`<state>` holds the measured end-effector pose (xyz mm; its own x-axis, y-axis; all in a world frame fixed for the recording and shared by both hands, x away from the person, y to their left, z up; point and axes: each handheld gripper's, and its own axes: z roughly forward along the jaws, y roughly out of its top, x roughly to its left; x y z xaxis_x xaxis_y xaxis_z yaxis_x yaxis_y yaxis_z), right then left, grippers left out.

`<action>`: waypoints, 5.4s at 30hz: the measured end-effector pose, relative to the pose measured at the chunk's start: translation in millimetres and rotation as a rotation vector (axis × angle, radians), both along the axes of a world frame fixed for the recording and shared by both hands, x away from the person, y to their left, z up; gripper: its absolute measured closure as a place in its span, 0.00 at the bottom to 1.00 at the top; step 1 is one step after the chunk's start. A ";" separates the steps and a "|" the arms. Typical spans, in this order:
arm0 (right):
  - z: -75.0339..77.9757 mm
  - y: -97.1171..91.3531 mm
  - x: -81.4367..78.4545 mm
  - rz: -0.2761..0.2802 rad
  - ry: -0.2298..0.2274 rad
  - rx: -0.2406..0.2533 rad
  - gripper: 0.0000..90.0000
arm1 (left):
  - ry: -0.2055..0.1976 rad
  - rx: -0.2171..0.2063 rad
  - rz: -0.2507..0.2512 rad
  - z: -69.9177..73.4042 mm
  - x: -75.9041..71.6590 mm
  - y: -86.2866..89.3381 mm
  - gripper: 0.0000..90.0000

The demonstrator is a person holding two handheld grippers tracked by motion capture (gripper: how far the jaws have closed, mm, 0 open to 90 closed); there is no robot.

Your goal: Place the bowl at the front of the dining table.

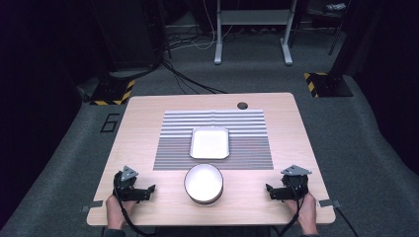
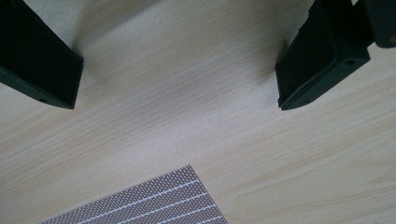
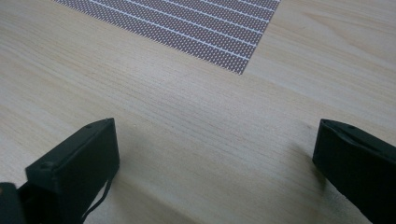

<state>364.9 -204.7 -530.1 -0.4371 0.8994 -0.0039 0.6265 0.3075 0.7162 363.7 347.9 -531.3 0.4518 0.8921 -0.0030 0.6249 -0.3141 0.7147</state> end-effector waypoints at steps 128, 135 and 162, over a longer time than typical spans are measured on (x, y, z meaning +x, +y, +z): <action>108.7 112.0 -15.1 0.296 -0.152 0.055 0.03 | -0.140 -0.125 -0.280 95.6 -1.7 -73.9 0.00; 115.3 118.2 -14.0 0.319 -0.168 0.048 0.04 | -0.155 -0.124 -0.299 101.5 -0.1 -80.7 0.00; 111.3 146.2 -7.7 0.377 -0.134 0.024 0.05 | -0.138 -0.117 -0.379 100.8 6.7 -109.7 0.00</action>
